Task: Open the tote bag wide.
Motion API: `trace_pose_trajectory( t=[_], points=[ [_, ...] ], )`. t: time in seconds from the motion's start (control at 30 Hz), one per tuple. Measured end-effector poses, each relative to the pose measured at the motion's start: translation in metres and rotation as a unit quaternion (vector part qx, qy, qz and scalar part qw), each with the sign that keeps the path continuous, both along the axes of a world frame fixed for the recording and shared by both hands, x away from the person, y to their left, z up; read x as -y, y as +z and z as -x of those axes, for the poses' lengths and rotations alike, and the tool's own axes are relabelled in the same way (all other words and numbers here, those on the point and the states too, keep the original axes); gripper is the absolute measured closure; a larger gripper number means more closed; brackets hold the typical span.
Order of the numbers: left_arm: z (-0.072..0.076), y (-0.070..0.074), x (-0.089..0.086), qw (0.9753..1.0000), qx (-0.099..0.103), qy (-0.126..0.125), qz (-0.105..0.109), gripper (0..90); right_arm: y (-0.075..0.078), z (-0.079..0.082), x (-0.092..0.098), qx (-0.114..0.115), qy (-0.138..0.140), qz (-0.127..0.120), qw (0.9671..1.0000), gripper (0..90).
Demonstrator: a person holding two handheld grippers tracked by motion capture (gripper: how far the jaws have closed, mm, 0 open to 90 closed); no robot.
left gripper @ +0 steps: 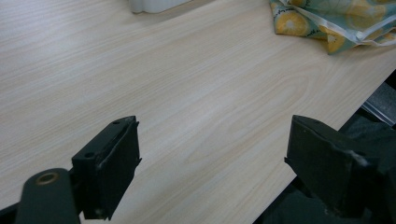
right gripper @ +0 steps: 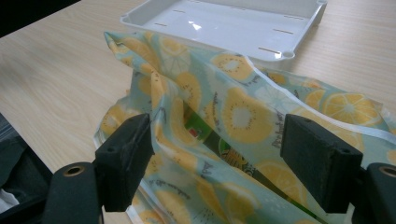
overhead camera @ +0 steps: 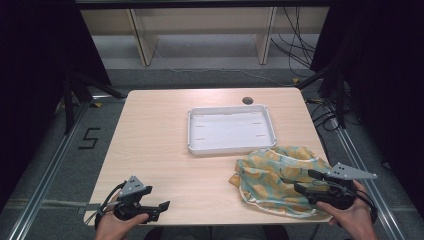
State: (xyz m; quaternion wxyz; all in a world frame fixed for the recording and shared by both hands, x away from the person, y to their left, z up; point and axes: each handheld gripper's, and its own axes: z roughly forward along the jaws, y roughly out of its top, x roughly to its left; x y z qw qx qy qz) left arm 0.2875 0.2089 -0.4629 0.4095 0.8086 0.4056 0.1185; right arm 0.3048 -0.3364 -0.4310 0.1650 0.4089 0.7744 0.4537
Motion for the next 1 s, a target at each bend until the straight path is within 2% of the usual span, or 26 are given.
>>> trace_pose_trajectory(
  t=[0.17, 0.27, 0.33, 0.37, 0.4, 0.43, 0.6, 0.63, 0.67, 0.7, 0.77, 0.87, 0.93, 0.97, 1.0],
  points=[
    [0.000, 0.000, 0.000, 1.0000, 0.001, -0.001, -0.001, 16.4, 0.000, 0.000, -0.001, 0.000, 0.000, 0.000, 1.0000, 26.0],
    [0.000, 0.000, 0.001, 0.9999, -0.002, 0.006, 0.008, 16.4, 0.000, 0.000, -0.001, -0.001, 0.003, 0.003, 1.0000, 26.0],
    [0.001, 0.000, 0.001, 0.9999, 0.000, 0.008, 0.008, 16.4, 0.001, 0.002, -0.003, -0.018, -0.004, -0.006, 0.9998, 25.6],
    [0.000, 0.000, 0.000, 1.0000, 0.005, 0.000, 0.001, 16.4, 0.001, 0.002, -0.004, -0.014, -0.004, -0.004, 0.9999, 25.6],
    [0.000, 0.001, 0.001, 1.0000, 0.004, 0.003, 0.001, 16.4, 0.001, 0.000, -0.003, 0.000, 0.003, 0.000, 1.0000, 25.5],
    [0.000, 0.001, 0.001, 1.0000, 0.006, 0.000, 0.000, 16.4, 0.001, 0.002, -0.004, -0.009, -0.003, -0.004, 0.9999, 25.5],
    [-0.001, 0.001, 0.001, 1.0000, 0.008, 0.000, 0.000, 16.4, 0.003, 0.002, -0.009, -0.015, 0.002, -0.005, 0.9999, 25.6],
    [0.000, 0.000, 0.003, 0.9997, 0.011, 0.013, 0.016, 16.4, 0.004, 0.003, -0.012, -0.014, 0.007, -0.007, 0.9998, 25.6],
    [0.000, 0.000, 0.003, 0.9997, 0.011, 0.013, 0.016, 16.4, 0.005, 0.003, -0.014, -0.017, 0.008, -0.005, 0.9998, 25.6],
    [0.000, 0.000, 0.003, 0.9997, 0.011, 0.015, 0.018, 16.4, 0.006, 0.000, -0.015, -0.005, 0.016, 0.002, 0.9999, 25.6],
    [0.000, 0.000, 0.004, 0.9995, 0.013, 0.017, 0.021, 16.5, 0.008, 0.000, -0.021, -0.013, 0.019, 0.000, 0.9997, 25.6],
    [0.000, 0.000, 0.004, 0.9996, 0.012, 0.017, 0.021, 16.5, 0.011, -0.002, -0.030, -0.016, 0.027, 0.004, 0.9995, 26.0],
    [-0.001, 0.001, 0.002, 0.9998, 0.017, 0.006, 0.006, 16.5, 0.012, -0.006, -0.037, -0.008, 0.042, 0.004, 0.9991, 26.6],
    [-0.001, 0.001, 0.002, 0.9998, 0.017, 0.006, 0.006, 16.5, 0.012, -0.006, -0.037, -0.008, 0.042, 0.004, 0.9991, 26.6],
    [-0.001, 0.002, 0.001, 0.9999, 0.010, 0.002, 0.002, 16.5, 0.013, -0.011, -0.048, 0.001, 0.059, 0.017, 0.9981, 26.5]
  ],
)
